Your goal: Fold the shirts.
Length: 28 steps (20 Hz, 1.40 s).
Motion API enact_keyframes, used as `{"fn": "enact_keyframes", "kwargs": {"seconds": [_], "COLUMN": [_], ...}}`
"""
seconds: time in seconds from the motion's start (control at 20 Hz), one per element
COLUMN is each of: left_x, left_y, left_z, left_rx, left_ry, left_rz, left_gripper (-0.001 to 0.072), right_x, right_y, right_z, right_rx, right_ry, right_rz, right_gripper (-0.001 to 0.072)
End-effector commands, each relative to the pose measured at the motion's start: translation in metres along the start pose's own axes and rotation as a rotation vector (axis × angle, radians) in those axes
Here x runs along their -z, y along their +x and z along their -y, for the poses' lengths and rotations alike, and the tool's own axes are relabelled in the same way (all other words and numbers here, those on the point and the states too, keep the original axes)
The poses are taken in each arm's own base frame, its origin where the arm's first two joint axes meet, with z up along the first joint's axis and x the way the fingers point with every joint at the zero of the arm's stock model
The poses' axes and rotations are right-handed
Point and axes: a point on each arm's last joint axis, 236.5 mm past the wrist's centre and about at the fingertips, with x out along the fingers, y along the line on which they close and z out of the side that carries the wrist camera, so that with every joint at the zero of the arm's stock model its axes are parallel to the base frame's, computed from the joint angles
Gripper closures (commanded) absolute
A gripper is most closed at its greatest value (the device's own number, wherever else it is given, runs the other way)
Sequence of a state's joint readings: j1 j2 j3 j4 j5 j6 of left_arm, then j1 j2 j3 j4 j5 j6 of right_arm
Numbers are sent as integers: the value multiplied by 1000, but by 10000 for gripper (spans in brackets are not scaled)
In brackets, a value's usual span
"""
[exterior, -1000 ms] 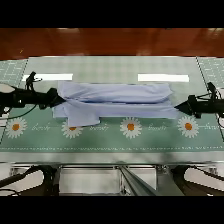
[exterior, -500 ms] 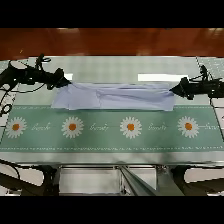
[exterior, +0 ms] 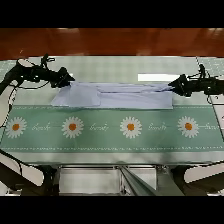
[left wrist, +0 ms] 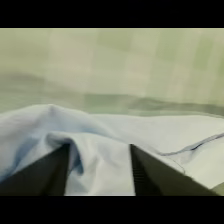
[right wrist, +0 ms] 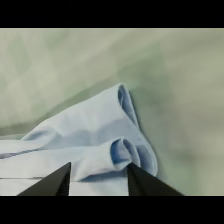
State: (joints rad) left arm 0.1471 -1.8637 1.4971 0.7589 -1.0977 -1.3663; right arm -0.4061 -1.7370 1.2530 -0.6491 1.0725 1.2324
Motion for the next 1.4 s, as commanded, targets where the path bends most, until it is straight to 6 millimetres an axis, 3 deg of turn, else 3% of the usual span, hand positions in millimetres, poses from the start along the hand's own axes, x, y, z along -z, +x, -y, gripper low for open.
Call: {"fn": "enact_keyframes", "kwargs": {"seconds": [0.0, 0.1, 0.2, 0.3, 0.4, 0.5, 0.7, 0.8, 1.05, 1.35], "left_x": [11, 15, 14, 14, 19, 45, 113, 131, 130, 131], "left_y": [-16, -53, -96, -135, -155, -151, -116, -102, -88, -87], "left_z": [0, -14, -21, -26, -37, -35, -23, -13, 15, 16], "left_rx": [2, -27, -34, -65, -102, -102, -97, -87, -36, -34], "left_ry": [28, 14, 1, 39, 13, 22, 68, 94, 124, 127], "left_rz": [-85, -140, -114, -30, 96, 178, 155, 109, 125, 120], "left_gripper": [201, 201, 201, 201, 201, 201, 201, 202, 202, 202], "right_x": [0, -3, -4, 3, 17, 43, 75, 76, 70, 45], "right_y": [-15, -53, -99, -137, -149, -129, -75, -53, -13, 11], "right_z": [-6, -10, 0, 28, 59, 83, 71, 63, 49, 12], "right_rx": [-37, -71, -41, 72, 134, 138, 24, -17, -60, -106], "right_ry": [3, 7, -3, -8, 62, 156, 181, 199, 208, 177], "right_rz": [-26, -24, 13, 69, 150, 190, 88, 62, 5, -10], "right_gripper": [300, 300, 300, 300, 300, 299, 293, 292, 292, 292]}}
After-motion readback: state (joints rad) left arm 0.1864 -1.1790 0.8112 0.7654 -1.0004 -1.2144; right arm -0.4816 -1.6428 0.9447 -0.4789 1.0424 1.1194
